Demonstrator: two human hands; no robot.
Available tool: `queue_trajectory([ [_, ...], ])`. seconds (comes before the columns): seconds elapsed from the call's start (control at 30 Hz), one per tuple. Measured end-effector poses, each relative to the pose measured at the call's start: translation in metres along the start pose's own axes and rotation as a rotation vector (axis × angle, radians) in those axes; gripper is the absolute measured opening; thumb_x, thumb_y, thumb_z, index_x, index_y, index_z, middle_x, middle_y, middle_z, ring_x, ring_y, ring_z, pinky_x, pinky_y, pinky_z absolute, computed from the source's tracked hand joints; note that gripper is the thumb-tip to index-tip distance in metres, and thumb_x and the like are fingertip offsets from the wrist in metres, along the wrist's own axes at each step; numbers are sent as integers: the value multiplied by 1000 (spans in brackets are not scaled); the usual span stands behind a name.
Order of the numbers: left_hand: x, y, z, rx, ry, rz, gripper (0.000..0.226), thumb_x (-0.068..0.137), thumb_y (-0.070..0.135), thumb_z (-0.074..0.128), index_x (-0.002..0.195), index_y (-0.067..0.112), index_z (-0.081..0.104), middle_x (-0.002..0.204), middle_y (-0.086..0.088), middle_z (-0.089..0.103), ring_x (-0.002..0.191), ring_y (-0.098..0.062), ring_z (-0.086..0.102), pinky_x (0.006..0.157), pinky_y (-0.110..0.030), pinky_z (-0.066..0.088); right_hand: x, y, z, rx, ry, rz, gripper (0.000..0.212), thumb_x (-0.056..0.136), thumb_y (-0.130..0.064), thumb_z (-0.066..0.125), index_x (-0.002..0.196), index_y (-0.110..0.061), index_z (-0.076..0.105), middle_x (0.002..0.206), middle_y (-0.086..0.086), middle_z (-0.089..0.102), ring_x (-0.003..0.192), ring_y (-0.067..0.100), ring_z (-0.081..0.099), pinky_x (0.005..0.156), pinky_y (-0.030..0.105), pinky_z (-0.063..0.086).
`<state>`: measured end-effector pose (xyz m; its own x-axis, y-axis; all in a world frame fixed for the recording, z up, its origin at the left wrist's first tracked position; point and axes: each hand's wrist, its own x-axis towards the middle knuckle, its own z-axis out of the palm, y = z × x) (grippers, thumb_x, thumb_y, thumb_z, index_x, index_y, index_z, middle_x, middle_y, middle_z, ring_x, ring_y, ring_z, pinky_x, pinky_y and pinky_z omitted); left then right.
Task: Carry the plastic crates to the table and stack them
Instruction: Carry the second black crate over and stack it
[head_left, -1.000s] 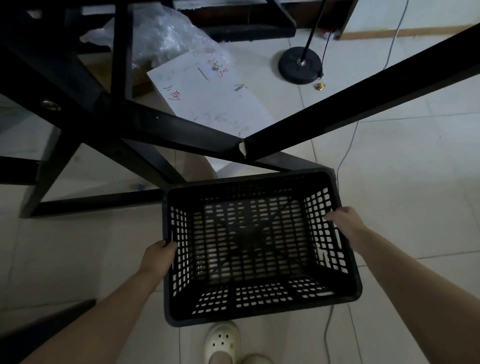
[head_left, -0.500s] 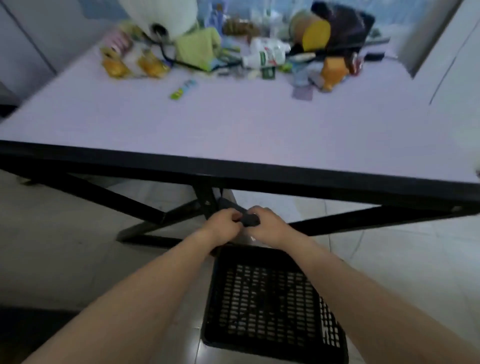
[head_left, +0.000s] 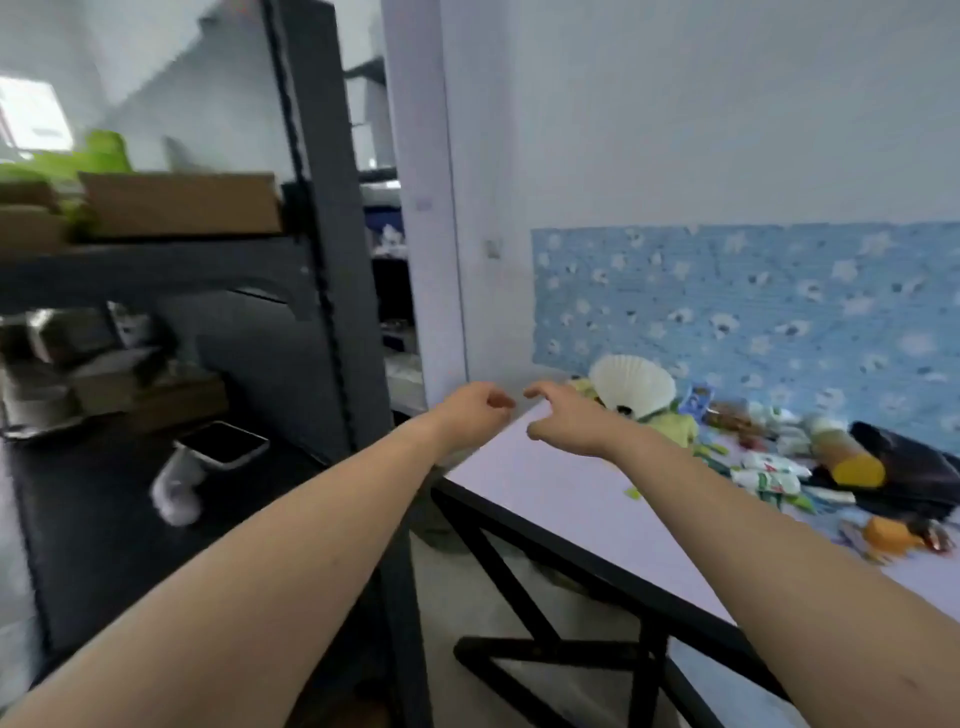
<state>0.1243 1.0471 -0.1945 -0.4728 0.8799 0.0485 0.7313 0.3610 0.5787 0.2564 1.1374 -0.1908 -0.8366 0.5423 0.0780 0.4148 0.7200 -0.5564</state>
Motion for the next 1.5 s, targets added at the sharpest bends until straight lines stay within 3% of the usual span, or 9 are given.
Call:
queue_trajectory([
  [0.27, -195, -79, -193, 155, 104, -130, 32, 97, 22, 48, 125, 16, 64, 128, -2, 62, 113, -15, 56, 89, -23, 38, -49, -249, 35, -17, -122, -237, 53, 91, -24, 56, 141, -18, 41, 144, 5, 45, 129, 23, 46, 97, 30, 38],
  [0.37, -277, -125, -246, 187, 145, -217, 30, 95, 20, 51, 120, 16, 66, 123, -2, 64, 110, -16, 58, 95, -26, 42, -74, -327, 76, -10, -208, -269, 49, 92, -22, 57, 139, -16, 44, 140, 8, 47, 126, 24, 48, 100, 33, 41],
  [0.47, -355, -169, -301, 199, 195, -291, 29, 93, 19, 53, 118, 14, 67, 116, -1, 64, 111, -20, 59, 99, -31, 44, -96, -402, 111, 2, -214, -360, 46, 91, -20, 57, 136, -19, 46, 139, 7, 48, 124, 23, 49, 93, 30, 41],
  [0.63, -469, -235, -376, 185, 337, -395, 32, 92, 20, 54, 122, 17, 65, 128, -2, 61, 119, -19, 55, 106, -33, 41, -111, -522, 171, 22, -275, -484, 46, 91, -19, 56, 137, -18, 48, 137, 9, 52, 112, 20, 54, 86, 26, 41],
  [0.8, -545, -303, -415, 158, 423, -495, 33, 94, 19, 53, 123, 14, 65, 128, -4, 61, 111, -14, 54, 96, -27, 40, -109, -622, 247, 8, -386, -603, 47, 90, -19, 56, 137, -19, 47, 140, 8, 48, 113, 19, 51, 89, 27, 41],
  [0.97, -601, -389, -442, 159, 477, -644, 32, 93, 19, 52, 123, 14, 64, 131, -4, 60, 110, -14, 53, 104, -32, 40, -86, -710, 335, -31, -483, -734, 48, 89, -20, 56, 136, -22, 47, 139, 9, 50, 121, 24, 52, 94, 29, 42],
  [1.07, -635, -438, -454, 112, 527, -733, 34, 95, 21, 52, 126, 12, 62, 131, -3, 59, 120, -18, 54, 101, -29, 39, -72, -752, 389, 22, -585, -776, 50, 89, -18, 58, 138, -19, 45, 140, 9, 47, 113, 19, 51, 91, 28, 40],
  [1.3, -707, -558, -453, -14, 552, -980, 33, 95, 22, 51, 125, 19, 62, 132, -1, 58, 122, -18, 53, 103, -29, 39, -51, -808, 537, 8, -755, -793, 49, 90, -23, 58, 138, -24, 46, 144, 10, 45, 128, 24, 47, 96, 31, 40],
  [1.5, -733, -644, -470, -4, 492, -1038, 35, 96, 21, 48, 128, 18, 61, 134, -2, 58, 125, -18, 52, 102, -27, 37, -30, -850, 622, -93, -839, -768, 50, 91, -23, 57, 139, -24, 45, 146, 10, 42, 131, 26, 45, 105, 36, 39],
])
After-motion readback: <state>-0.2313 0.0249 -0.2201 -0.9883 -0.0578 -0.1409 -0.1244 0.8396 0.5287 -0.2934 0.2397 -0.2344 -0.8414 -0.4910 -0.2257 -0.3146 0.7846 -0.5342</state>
